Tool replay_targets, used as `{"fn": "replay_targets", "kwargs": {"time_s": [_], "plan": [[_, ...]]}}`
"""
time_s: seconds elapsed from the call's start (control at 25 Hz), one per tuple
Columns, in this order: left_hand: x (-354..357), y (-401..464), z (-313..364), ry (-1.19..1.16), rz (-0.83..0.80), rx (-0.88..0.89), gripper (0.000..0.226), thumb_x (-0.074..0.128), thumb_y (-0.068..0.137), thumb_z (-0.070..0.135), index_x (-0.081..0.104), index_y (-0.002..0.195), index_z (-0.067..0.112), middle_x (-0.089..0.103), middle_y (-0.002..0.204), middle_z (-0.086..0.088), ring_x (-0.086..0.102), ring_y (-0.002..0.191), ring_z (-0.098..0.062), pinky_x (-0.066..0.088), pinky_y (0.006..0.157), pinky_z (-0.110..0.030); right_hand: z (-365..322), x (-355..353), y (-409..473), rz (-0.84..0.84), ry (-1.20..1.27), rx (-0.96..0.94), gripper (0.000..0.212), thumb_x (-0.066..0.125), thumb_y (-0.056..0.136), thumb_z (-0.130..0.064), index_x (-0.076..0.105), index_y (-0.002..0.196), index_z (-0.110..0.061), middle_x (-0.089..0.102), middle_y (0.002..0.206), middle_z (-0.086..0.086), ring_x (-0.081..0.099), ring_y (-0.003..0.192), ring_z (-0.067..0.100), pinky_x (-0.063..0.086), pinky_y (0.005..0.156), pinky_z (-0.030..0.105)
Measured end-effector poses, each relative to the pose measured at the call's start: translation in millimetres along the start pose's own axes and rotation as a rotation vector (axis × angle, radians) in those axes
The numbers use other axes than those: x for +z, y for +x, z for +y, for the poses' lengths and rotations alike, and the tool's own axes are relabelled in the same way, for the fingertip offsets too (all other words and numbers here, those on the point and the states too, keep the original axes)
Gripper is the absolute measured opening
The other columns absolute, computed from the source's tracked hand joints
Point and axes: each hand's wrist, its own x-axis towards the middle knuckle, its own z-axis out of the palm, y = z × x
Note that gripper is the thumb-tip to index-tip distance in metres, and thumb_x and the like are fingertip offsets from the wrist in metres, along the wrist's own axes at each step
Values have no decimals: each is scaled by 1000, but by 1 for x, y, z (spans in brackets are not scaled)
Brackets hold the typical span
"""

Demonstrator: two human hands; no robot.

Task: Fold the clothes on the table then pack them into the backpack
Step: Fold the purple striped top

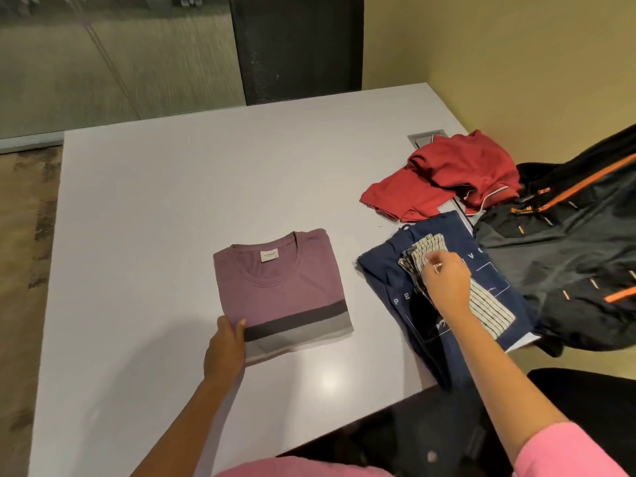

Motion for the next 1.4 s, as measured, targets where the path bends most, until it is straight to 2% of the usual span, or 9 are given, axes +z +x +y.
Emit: {"fn": "replay_targets", "kwargs": {"time_s": [0.12, 0.24, 0.36, 0.64, 0.76, 0.92, 1.12, 1.28, 1.4], "plan": [[1, 0, 4, 21, -15, -19, 29, 35, 101, 38, 37, 98, 9, 57, 87, -10, 54, 75, -27, 40, 65, -35, 52, -19, 41, -231, -278, 193, 43, 67, 82, -16, 56, 122, -8, 53, 123, 22, 49, 113, 43, 40, 98, 49], [2, 5, 6, 57, -43, -48, 27, 36, 101, 35, 35, 98, 9, 55, 88, -10, 52, 77, -28, 40, 67, -36, 76, -24, 57, -511, -387, 257, 69, 75, 77, -38, 46, 133, -9, 48, 133, 21, 44, 124, 41, 38, 103, 53], [2, 9, 6, 57, -58, -61, 27, 37, 101, 35, 34, 99, 8, 54, 90, -11, 52, 78, -29, 40, 68, -38, 76, -25, 60, -562, -443, 215, 79, 76, 76, -45, 43, 136, -5, 47, 135, 21, 42, 126, 40, 39, 103, 51], [0, 7, 7, 62, -69, -53, 27, 36, 102, 34, 33, 100, 7, 52, 89, -11, 50, 77, -29, 38, 68, -37, 52, -56, 64, -757, -224, 317, 57, 79, 75, -35, 58, 115, -1, 60, 114, 3, 58, 110, 28, 46, 93, 35], [-1, 6, 9, 63, -77, -48, 26, 36, 102, 33, 33, 100, 7, 51, 91, -10, 48, 78, -28, 37, 68, -37, 35, -74, 54, -886, -54, 379, 52, 81, 74, -31, 53, 110, -5, 59, 115, 0, 57, 111, 22, 41, 90, 28], [-2, 6, 8, 50, -86, -56, 25, 37, 102, 33, 34, 101, 8, 55, 97, -14, 49, 81, -29, 38, 71, -37, 14, -82, 45, -1081, 412, 387, 106, 96, 35, -42, 54, 124, -1, 70, 111, 14, 69, 100, 28, 57, 73, 33], [-7, 6, 5, -2, -111, -67, 33, 39, 101, 33, 40, 112, 2, 59, 107, -17, 56, 91, -35, 41, 73, -36, -46, -50, 26, -1061, 827, 284, 89, 91, 52, -18, 47, 130, -13, 67, 116, 14, 65, 107, 31, 56, 78, 38], [-12, 2, 4, -61, -145, -53, 27, 40, 102, 32, 41, 111, 6, 56, 106, -11, 52, 87, -24, 41, 74, -31, -122, -3, -4, -1071, 910, 172, 63, 71, 77, -1, 44, 132, -17, 64, 122, 12, 64, 109, 28, 56, 82, 38], [-15, 1, 4, -75, -153, -62, 22, 41, 102, 31, 41, 104, 9, 55, 99, -9, 52, 83, -21, 39, 63, -28, -157, 44, -23, -1069, 943, 150, 56, 65, 83, 4, 45, 130, -18, 61, 125, 13, 62, 112, 29, 53, 91, 44]]}}
